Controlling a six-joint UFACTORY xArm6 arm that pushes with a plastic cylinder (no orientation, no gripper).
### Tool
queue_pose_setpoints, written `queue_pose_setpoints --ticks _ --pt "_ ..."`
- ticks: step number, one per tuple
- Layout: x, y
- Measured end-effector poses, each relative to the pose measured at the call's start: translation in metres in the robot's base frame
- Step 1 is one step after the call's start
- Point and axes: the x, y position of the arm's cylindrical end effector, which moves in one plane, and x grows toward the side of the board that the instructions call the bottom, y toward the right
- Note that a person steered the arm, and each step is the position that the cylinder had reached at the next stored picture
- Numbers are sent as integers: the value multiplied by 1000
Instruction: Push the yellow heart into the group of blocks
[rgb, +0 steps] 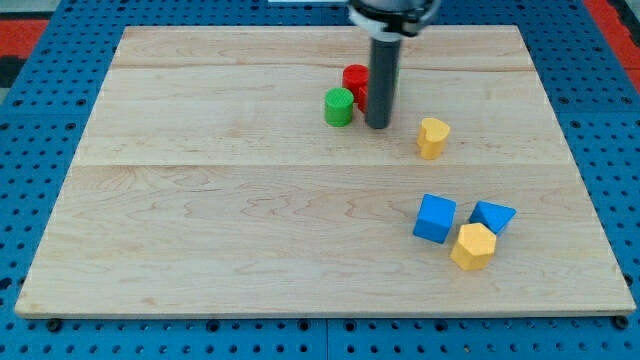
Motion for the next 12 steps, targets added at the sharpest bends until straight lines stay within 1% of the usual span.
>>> queue_pose_setpoints --ticks 1,5,6,8,9,12 --pt "1 50" --pt "109 58" --pt "108 58" --pt "61 62" --pt "47 62" --pt "47 62"
